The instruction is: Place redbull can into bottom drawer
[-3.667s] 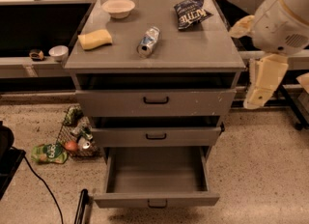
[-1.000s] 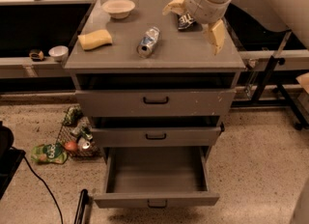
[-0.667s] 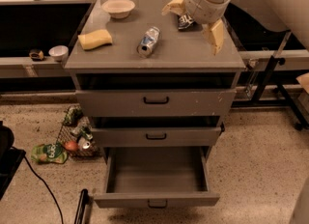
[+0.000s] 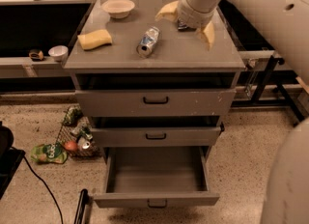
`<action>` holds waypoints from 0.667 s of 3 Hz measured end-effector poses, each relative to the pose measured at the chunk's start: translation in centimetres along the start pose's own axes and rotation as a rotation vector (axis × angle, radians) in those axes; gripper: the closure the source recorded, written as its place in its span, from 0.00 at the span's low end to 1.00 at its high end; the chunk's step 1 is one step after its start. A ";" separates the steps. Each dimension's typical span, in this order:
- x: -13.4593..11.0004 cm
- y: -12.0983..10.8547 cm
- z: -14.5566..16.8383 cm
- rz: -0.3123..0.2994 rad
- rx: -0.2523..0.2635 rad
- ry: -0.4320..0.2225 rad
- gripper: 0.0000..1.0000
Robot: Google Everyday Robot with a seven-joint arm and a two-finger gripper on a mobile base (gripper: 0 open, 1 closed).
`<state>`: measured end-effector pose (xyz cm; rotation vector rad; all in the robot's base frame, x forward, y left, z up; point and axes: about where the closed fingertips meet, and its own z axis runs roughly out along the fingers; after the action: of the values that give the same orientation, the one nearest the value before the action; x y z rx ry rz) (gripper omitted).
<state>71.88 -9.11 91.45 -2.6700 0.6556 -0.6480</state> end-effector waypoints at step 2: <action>2.6 -2.7 4.5 -0.120 0.087 -0.015 0.00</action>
Offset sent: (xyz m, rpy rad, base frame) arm 0.0867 0.0253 -0.0139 0.0347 -0.0905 0.1992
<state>77.15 -7.31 89.64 -2.6454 0.4555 -0.6711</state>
